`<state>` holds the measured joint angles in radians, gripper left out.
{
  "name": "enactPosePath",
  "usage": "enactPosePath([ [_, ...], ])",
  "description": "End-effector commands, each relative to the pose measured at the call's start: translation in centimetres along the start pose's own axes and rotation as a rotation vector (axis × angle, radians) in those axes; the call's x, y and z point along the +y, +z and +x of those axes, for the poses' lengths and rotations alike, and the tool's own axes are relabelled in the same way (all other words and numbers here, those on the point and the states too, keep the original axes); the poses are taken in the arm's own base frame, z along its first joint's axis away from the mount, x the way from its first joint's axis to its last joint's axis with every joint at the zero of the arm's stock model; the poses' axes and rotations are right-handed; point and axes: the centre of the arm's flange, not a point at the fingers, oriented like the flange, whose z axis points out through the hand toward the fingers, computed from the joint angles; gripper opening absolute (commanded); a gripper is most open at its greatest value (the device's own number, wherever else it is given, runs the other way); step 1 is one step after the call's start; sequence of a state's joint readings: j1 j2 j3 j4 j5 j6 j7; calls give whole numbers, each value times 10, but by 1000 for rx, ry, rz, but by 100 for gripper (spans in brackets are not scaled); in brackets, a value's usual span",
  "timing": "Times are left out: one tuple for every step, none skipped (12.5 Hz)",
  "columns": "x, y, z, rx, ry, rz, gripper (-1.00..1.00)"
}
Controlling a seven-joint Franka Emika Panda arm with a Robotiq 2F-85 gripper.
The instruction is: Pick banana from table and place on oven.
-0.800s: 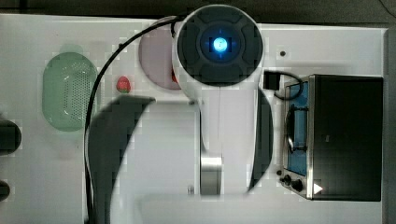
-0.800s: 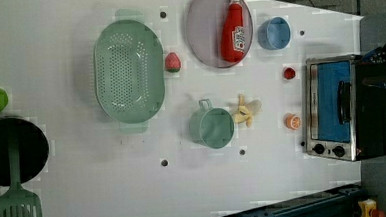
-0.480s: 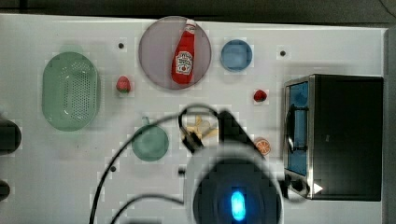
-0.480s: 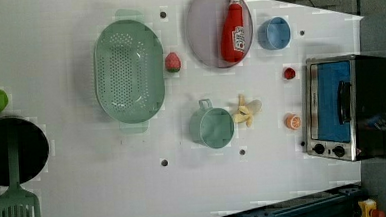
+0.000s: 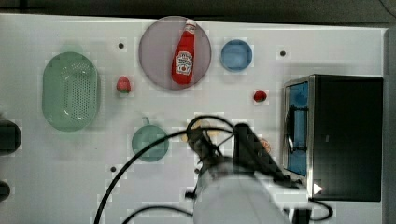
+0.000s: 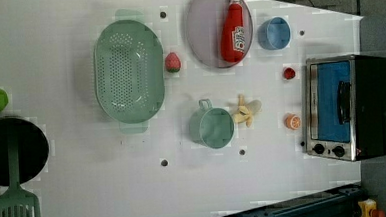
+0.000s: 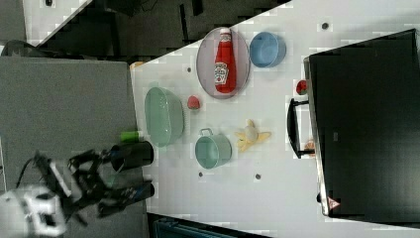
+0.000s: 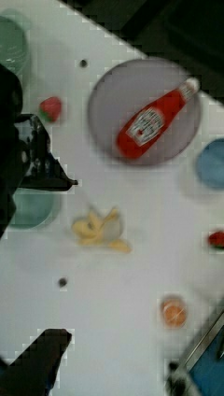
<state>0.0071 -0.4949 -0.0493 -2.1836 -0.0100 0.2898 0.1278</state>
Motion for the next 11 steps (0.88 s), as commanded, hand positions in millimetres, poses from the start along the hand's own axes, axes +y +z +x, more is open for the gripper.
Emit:
enactPosePath([
  [-2, 124, -1, -109, 36, -158, 100],
  [-3, 150, -2, -108, 33, -159, 100],
  [-3, 176, -4, -104, 30, -155, 100],
  [-2, 201, -6, -98, 27, -150, 100],
  [0, 226, -8, -97, 24, -149, 100],
  [3, 251, -11, -97, 23, -151, 100],
  [6, 273, -14, -100, 22, -156, 100],
  [7, 293, -15, -107, 20, -167, 100],
  [5, 311, -16, -116, 16, -181, 100],
  [4, 327, -18, -126, 10, -194, 100],
  [2, 343, -21, -131, 2, -199, 100],
])
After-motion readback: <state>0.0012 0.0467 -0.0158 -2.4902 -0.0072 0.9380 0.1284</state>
